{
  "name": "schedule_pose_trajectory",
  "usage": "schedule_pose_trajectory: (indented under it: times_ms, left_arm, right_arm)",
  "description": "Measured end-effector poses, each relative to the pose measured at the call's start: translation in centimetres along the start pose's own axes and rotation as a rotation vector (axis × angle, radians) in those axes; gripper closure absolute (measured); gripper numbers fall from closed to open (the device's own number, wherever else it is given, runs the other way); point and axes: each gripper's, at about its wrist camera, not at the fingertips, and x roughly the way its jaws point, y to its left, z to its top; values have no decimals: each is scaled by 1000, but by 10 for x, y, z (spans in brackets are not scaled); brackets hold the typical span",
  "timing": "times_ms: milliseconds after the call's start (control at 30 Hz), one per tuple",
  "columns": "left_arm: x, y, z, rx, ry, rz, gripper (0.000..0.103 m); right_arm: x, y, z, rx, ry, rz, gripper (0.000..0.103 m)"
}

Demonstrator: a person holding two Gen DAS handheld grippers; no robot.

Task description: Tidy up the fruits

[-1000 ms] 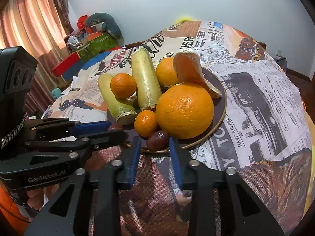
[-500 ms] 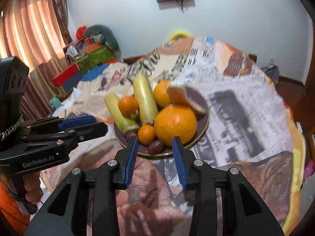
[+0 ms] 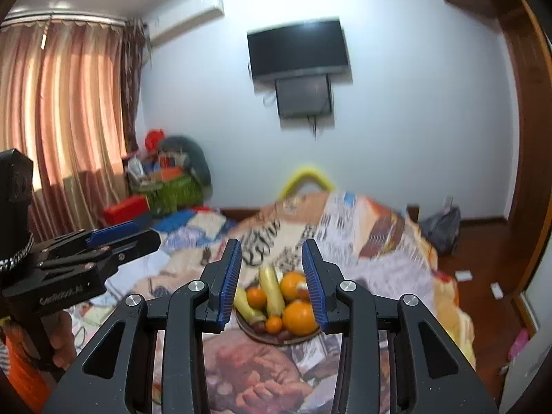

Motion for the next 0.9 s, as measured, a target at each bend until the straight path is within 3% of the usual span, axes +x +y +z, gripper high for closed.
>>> schedule_pose_trajectory:
  times_ms: [167, 233, 300, 433, 500, 900]
  left_arm:
    - [-36, -13, 7, 29, -83, 27, 33]
    - [-45, -14, 7, 28, -98, 26, 27]
    - [-52, -14, 7, 22, -110, 31, 13]
    - [-63, -16, 5, 22, -133, 48, 8]
    - [-66, -16, 5, 22, -140, 54, 4]
    - [-77, -21, 0, 28, -159, 70, 0]
  right_arm:
    - [-29, 18, 9, -33, -87, -35, 46]
    - [-36, 24, 9, -37, -109, -55, 30]
    - [-40, 27, 8, -32, -129, -69, 20]
    - [-39, 25, 6, -18, -155, -99, 5]
    - [-41, 26, 5, -15, -166, -114, 0]
    - [-59, 29, -3, -23, -188, -143, 0]
